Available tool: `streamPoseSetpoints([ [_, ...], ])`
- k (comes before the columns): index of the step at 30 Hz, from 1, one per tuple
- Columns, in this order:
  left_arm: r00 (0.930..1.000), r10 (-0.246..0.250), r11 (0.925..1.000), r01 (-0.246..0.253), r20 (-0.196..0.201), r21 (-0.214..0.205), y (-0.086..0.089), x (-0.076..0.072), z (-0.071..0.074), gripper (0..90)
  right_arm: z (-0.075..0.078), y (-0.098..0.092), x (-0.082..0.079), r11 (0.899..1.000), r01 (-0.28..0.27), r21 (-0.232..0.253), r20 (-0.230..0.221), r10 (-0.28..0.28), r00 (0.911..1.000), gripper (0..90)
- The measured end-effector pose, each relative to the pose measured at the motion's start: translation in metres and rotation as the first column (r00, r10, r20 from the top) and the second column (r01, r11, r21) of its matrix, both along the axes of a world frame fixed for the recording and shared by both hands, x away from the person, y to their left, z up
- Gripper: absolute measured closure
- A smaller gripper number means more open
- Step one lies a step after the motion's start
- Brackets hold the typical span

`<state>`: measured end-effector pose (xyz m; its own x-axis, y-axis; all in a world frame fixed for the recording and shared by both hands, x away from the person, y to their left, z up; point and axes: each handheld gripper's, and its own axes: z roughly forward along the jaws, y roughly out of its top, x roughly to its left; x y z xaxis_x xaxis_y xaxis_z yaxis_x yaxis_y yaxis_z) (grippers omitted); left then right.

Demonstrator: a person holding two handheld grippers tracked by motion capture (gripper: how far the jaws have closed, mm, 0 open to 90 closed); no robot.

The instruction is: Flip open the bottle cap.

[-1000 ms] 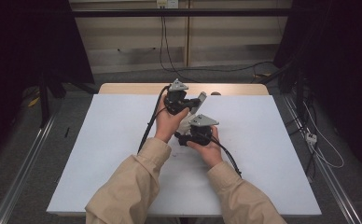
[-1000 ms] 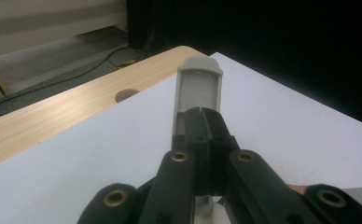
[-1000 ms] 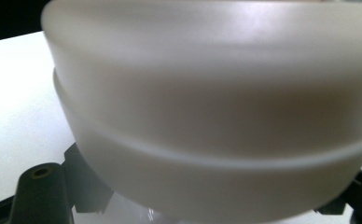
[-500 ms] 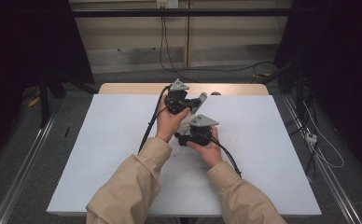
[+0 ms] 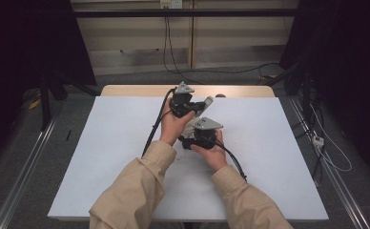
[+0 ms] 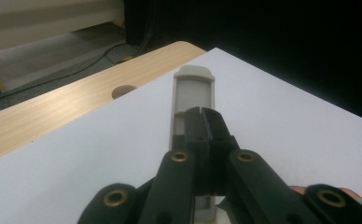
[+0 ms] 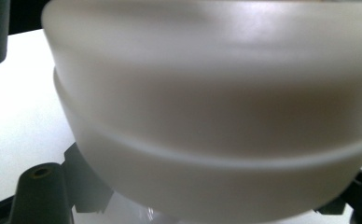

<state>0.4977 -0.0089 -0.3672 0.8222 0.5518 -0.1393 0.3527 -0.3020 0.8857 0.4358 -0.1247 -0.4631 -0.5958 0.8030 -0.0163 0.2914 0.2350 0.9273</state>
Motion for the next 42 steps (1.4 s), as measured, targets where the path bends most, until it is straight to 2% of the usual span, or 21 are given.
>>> streamPoseSetpoints([
  [11, 1.0000, -0.006, 0.9999, 0.006, -0.006, 0.009, -0.001, 0.002, -0.004, 90.0, 0.000, 0.000, 0.000, 1.000, -0.001, 0.002, -0.001, 0.001, 1.0000, 18.9],
  [15, 0.9998, -0.003, 1.0000, 0.003, -0.020, 0.004, -0.001, 0.002, -0.005, 90.0, 0.000, -0.001, 0.001, 1.000, -0.001, 0.005, -0.002, 0.001, 1.0000, 18.9],
  [19, 0.9998, -0.003, 0.9999, 0.003, -0.020, 0.016, -0.001, 0.002, -0.004, 90.0, 0.000, -0.001, 0.001, 1.000, 0.000, 0.008, -0.007, 0.000, 1.0000, 18.9],
  [27, 0.9998, -0.003, 1.0000, 0.003, -0.019, 0.007, 0.002, -0.001, -0.004, 89.9, 0.000, 0.000, -0.001, 1.000, 0.001, 0.000, 0.002, -0.001, 1.0000, 18.5],
  [30, 0.9997, 0.008, 0.9999, -0.008, -0.025, -0.009, 0.005, -0.001, -0.004, 85.5, 0.000, -0.001, 0.000, 1.000, 0.006, 0.007, -0.002, -0.006, 1.0000, 17.7],
  [34, 0.9995, 0.003, 0.9999, -0.003, -0.032, -0.017, 0.008, -0.003, -0.004, 79.2, 0.001, -0.004, 0.000, 0.998, 0.012, 0.058, -0.047, -0.010, 0.9988, 12.7],
  [37, 0.9995, 0.009, 0.9998, -0.009, -0.029, -0.019, 0.011, -0.006, -0.001, 74.8, 0.001, -0.005, 0.000, 0.998, 0.011, 0.057, -0.060, -0.007, 0.9982, 12.1],
  [42, 0.9994, -0.001, 1.0000, 0.001, -0.036, -0.008, 0.014, -0.009, 0.000, 61.4, 0.003, -0.005, -0.002, 0.999, 0.006, 0.050, -0.068, -0.003, 0.9977, 10.0],
])
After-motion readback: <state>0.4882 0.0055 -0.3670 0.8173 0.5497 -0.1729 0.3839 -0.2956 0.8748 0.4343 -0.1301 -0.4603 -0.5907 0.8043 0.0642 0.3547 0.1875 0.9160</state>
